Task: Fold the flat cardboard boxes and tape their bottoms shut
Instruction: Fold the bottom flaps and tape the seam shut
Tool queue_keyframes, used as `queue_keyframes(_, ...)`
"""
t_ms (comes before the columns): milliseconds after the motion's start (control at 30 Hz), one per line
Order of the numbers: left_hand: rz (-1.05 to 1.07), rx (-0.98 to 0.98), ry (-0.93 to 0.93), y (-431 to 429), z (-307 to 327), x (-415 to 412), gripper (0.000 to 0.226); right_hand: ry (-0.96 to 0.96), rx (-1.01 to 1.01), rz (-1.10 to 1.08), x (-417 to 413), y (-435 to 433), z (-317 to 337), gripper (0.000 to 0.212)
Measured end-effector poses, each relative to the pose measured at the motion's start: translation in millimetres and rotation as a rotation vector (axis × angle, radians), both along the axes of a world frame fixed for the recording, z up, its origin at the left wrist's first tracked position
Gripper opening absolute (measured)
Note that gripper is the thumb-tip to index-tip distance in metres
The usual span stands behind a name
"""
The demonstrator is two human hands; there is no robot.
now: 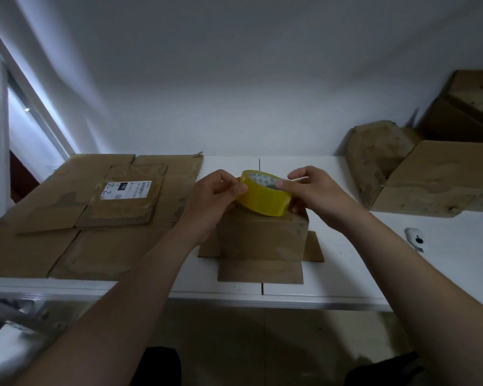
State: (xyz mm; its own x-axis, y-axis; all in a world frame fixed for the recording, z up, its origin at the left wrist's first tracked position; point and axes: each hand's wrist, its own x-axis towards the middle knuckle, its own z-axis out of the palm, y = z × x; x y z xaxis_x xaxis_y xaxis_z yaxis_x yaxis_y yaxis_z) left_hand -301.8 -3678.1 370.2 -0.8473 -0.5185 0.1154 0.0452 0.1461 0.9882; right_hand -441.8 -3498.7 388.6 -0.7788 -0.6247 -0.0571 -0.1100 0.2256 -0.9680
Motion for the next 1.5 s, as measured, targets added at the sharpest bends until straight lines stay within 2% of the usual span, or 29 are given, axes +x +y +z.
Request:
queue_keyframes(100, -0.026, 0.04, 0.041, -0.9, 0.4, 2.1, 0.013, -0.057, 0.149, 0.067, -3.1, -3.9, 4.2, 0.04)
queue_keyframes(267, -0.074, 0.061, 0.052, -2.2, -0.3, 2.4, 0.017, -0.115, 0.12, 0.069, -2.4, -5.9, 8.9, 0.029)
queue_keyframes(333, -0.038, 0.079, 0.049, -2.9, -1.3, 2.6, 0.01, -0.099, 0.064, 0.045, -2.2, -4.1, 13.6, 0.029)
queue_keyframes(433, 0.045, 0.1, 0.031, -6.1, -2.6, 2.1, 0.013, 0.079, -0.053, 0.028, 0.5, -1.5, 25.2, 0.031)
queue_keyframes(500, 0.072, 0.108, 0.018, -6.1, -2.7, 1.0, 0.013, 0.292, -0.095, 0.027, 2.2, 1.5, 28.3, 0.035)
queue_keyframes(600, 0.078, 0.122, 0.008, -4.5, -6.6, -1.7, 0.013, 0.622, -0.044, 0.071, 1.0, 8.8, 19.5, 0.052)
queue_keyframes(767, 0.1, -0.005, -0.009, -1.6, -18.4, -5.1, 0.027, 0.874, -0.025, 0.149, -0.4, 18.5, -6.8, 0.06)
queue_keyframes(900, 0.065, -0.123, -0.061, 1.8, -18.0, -5.9, 0.025, 0.826, 0.056, 0.091, -6.4, 19.4, -21.4, 0.064)
queue_keyframes(1100, 0.04, 0.034, -0.147, 8.6, -3.9, -6.4, 0.013, 0.845, 0.033, 0.047, -9.6, 15.6, -34.0, 0.064)
queue_keyframes(1200, 0.126, 0.022, -0.179, 10.8, -3.6, -8.2, 0.003, 0.863, 0.031, 0.018, -6.9, 12.8, -40.1, 0.06)
queue_keyframes(1367, 0.239, 0.123, -0.254, 9.3, -1.4, -17.4, 0.031, 0.866, -0.078, 0.018, 2.5, 8.1, -42.1, 0.055)
queue_keyframes(1500, 0.244, 0.185, -0.273, -6.8, 3.3, -17.1, 0.054, 0.86, -0.013, 0.048, 4.2, 7.8, -32.9, 0.061)
